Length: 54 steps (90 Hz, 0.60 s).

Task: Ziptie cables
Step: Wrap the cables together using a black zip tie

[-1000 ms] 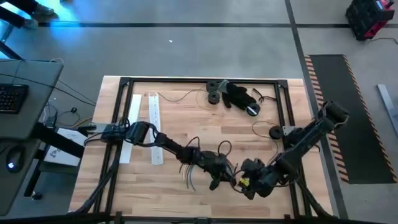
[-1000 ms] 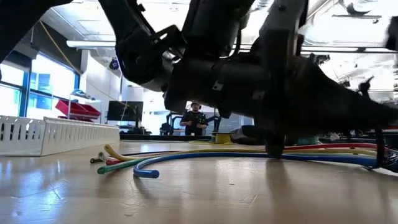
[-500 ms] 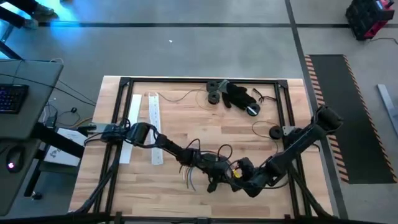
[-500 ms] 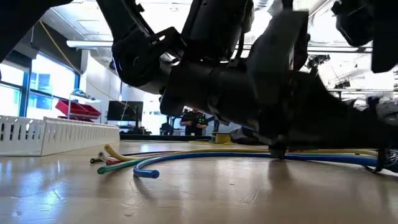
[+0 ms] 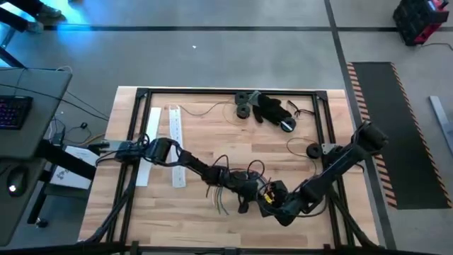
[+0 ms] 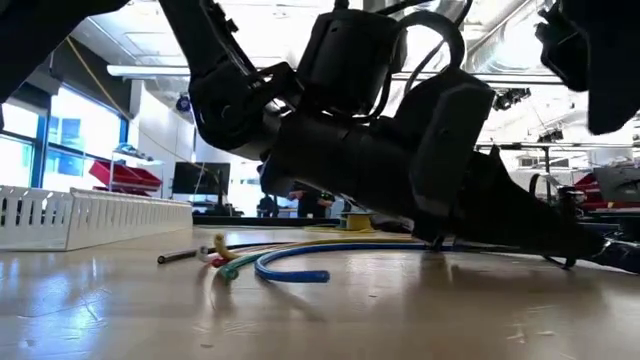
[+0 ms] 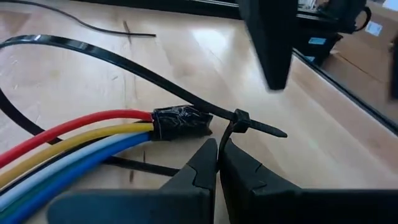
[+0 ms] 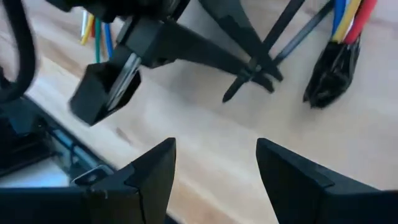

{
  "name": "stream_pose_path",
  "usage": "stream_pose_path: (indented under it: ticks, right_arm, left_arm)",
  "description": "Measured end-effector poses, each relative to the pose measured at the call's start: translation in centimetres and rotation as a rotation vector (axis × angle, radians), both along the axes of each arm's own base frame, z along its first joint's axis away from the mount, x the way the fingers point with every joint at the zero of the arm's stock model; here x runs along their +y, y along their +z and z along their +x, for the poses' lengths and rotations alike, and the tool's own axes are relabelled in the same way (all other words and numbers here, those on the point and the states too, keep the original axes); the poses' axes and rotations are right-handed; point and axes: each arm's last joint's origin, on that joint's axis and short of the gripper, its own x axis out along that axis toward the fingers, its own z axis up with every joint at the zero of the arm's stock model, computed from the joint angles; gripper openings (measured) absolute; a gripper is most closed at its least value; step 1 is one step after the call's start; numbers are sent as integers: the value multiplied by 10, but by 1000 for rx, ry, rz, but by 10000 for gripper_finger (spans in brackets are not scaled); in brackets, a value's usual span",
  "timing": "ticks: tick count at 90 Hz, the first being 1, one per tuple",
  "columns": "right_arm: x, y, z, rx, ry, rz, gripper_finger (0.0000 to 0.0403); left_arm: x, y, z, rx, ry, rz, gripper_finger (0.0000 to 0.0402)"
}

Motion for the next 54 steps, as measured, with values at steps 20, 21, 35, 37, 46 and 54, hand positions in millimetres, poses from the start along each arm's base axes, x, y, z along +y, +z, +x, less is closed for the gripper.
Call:
stream_pose_path:
  ticks: [20,21,35,37,46,54]
  right_arm:
    - [-10,-1,4,-6,-56,-62,198]
    - [-11,-1,4,-2,-55,-63,196]
    - [-15,-3,7,21,-30,-86,167]
    - [-16,-4,7,23,-28,-90,163]
    - [-17,-7,8,47,-6,-97,144]
    - [-18,-11,9,75,10,-96,126]
  left_arm:
    - [1,2,1,-17,1,-19,0]
    - [1,2,1,-18,1,-20,0]
    - [1,3,1,-23,0,-33,0]
    - [2,3,2,-23,4,-38,0]
    - [5,4,3,-15,6,-81,0]
    - [5,4,3,-11,4,-90,0]
